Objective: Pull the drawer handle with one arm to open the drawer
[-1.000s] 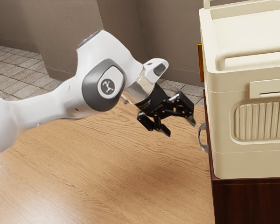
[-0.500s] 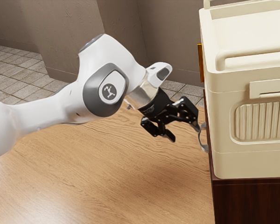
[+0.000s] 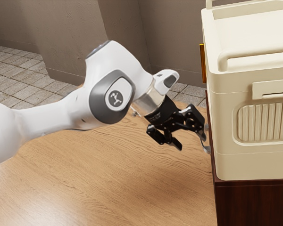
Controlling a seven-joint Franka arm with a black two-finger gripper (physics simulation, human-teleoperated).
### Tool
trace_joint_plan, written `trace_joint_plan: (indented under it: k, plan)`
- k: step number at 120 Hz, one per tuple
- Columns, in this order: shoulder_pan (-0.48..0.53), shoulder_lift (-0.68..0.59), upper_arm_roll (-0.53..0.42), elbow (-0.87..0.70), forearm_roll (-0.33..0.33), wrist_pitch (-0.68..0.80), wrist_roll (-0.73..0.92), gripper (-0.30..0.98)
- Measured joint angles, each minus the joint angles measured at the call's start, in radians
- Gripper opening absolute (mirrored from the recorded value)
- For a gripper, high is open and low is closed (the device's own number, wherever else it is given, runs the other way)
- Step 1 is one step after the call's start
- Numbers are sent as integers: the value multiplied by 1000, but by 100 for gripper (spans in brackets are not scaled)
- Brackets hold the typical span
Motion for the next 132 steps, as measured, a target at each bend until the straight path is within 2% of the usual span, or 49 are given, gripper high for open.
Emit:
trace_joint_plan:
  k: [14,106,132]
  plan:
    - [1,2,0,1,0,2,-2,49]
    - [-6,-27,8,-25,5,2,-12,0]
    - [-5,-36,12,-33,16,0,-24,-7]
